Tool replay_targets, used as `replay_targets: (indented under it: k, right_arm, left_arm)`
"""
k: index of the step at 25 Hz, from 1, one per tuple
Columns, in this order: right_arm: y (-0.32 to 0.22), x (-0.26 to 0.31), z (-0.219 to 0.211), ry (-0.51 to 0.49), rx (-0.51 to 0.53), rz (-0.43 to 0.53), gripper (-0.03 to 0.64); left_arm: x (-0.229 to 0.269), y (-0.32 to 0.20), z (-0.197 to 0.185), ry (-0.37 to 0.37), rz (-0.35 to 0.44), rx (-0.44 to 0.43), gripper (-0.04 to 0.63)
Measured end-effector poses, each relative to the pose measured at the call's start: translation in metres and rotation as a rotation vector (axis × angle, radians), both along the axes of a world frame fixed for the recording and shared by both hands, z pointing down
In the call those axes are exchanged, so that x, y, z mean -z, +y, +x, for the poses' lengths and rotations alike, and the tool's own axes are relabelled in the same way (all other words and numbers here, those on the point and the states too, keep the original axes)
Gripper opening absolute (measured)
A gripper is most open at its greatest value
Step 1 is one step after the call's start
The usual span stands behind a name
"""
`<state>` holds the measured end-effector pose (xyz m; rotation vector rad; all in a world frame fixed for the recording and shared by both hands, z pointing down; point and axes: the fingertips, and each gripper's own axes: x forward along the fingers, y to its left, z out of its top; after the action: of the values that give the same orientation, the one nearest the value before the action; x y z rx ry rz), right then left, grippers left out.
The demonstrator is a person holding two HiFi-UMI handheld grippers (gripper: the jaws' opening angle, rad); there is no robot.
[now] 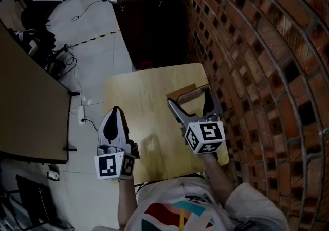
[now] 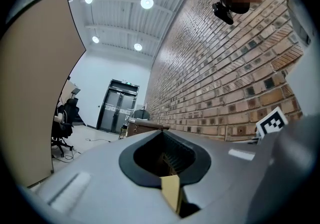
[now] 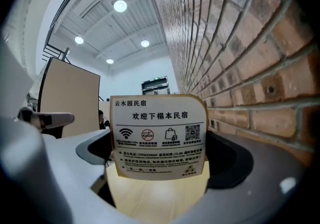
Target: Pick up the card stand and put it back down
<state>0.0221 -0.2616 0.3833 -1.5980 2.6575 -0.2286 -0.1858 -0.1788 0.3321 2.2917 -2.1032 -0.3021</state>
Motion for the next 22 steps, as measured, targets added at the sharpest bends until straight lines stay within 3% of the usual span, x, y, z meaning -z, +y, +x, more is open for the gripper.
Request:
replay_targets:
  k: [12,22]
  right_arm:
    - [-0.153,-0.171,-0.015,0.211,-0.122,-0.307,0.565]
    - [-0.204,-0.232,-0.026,0.263,-0.151,-0.422,0.565]
  left_arm:
    - [-0.036,-0.011,-0.032,0.017,-0.100,0.078,0.005]
    - [-0.057,-0.025,-0.055,0.012,-0.162,0.144,0.005]
